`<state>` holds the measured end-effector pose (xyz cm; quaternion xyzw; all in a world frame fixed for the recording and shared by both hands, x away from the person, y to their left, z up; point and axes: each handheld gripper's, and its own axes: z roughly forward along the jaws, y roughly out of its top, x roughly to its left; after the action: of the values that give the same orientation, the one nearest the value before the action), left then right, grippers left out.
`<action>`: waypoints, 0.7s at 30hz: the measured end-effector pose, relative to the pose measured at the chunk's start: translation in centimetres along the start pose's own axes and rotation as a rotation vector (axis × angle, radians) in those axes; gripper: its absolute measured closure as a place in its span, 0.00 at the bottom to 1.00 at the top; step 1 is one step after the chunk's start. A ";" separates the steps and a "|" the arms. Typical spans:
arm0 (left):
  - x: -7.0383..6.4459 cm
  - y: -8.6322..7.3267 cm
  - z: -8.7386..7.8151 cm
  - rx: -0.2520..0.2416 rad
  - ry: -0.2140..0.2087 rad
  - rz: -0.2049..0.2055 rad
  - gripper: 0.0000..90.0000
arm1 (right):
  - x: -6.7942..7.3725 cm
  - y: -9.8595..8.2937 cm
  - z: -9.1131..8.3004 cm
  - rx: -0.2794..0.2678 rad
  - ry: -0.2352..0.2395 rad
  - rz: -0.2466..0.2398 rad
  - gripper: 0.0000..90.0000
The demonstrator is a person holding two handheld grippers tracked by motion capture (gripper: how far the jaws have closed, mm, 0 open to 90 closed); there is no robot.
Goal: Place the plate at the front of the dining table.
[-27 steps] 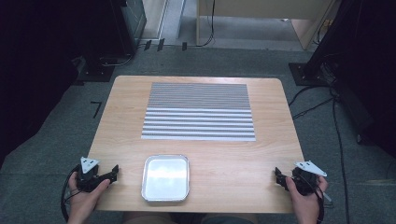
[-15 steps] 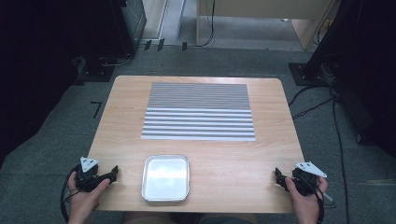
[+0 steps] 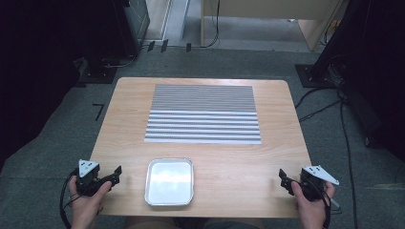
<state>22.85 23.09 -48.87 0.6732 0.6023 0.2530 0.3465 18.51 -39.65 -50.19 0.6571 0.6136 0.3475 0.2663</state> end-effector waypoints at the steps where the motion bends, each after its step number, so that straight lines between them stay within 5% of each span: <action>1: 0.0 0.0 0.0 0.000 0.000 0.000 0.19 | 0.2 0.1 -0.1 -0.007 0.010 0.007 0.15; 4: -0.4 0.3 -0.3 -0.012 -0.079 -0.058 0.19 | 0.6 0.4 -0.4 -0.024 0.039 0.032 0.16; 21: -2.8 0.3 -0.3 -0.007 -0.087 0.006 0.19 | 4.0 0.8 -0.5 -0.062 0.057 0.016 0.17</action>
<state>22.42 20.41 -48.20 0.6842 0.5838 0.2267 0.3736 18.64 -35.83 -48.70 0.6435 0.6045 0.3869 0.2660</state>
